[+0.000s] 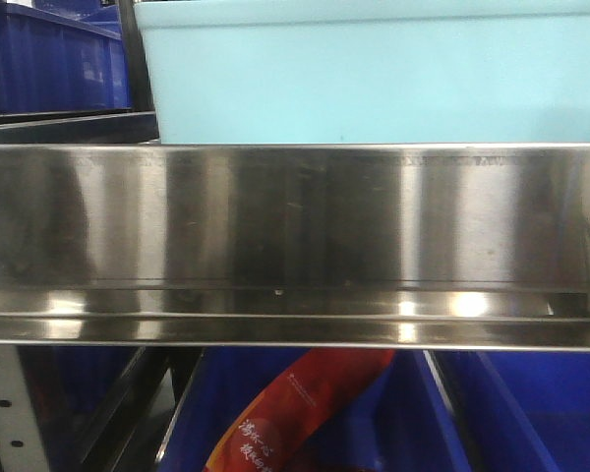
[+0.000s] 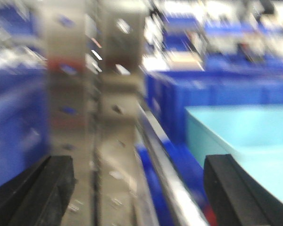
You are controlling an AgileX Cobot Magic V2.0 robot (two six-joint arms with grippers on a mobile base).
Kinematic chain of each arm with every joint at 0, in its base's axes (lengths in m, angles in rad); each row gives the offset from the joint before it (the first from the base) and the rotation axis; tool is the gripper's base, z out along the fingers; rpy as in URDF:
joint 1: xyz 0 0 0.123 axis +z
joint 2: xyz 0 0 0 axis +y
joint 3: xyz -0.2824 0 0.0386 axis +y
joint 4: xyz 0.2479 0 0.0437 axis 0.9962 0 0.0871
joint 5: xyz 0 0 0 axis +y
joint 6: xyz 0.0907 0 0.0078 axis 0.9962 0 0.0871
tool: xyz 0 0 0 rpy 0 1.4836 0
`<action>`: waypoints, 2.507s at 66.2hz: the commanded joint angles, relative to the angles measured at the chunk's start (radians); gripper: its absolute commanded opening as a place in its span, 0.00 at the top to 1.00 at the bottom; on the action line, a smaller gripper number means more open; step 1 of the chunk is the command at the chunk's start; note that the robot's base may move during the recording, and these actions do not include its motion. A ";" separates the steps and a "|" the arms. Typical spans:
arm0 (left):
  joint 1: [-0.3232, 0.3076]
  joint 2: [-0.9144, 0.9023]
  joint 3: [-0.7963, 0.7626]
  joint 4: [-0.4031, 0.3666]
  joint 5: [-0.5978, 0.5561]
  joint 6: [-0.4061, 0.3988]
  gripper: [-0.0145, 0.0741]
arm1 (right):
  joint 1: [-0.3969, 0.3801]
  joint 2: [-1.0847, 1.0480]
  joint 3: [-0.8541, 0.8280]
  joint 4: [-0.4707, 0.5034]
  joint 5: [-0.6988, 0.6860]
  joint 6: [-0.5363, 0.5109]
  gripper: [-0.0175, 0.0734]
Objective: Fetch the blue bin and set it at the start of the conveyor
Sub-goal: 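Close both grippers on the light-blue bin's side walls, then lift the light-blue bin with both grippers and pull it off the shelf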
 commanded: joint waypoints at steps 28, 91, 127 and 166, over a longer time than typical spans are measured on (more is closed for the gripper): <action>-0.394 0.633 -0.438 -0.014 0.123 0.033 0.31 | 0.106 0.433 -0.338 0.134 0.238 -0.104 0.18; -0.263 1.420 -1.188 0.127 0.556 -0.299 0.31 | 0.106 1.343 -1.016 0.068 0.663 0.044 0.18; -0.253 1.528 -1.188 0.086 0.528 -0.299 0.35 | 0.144 1.504 -1.016 0.077 0.565 0.044 0.26; -0.253 1.488 -1.188 0.092 0.567 -0.299 0.96 | 0.146 1.476 -1.016 0.070 0.603 0.044 0.97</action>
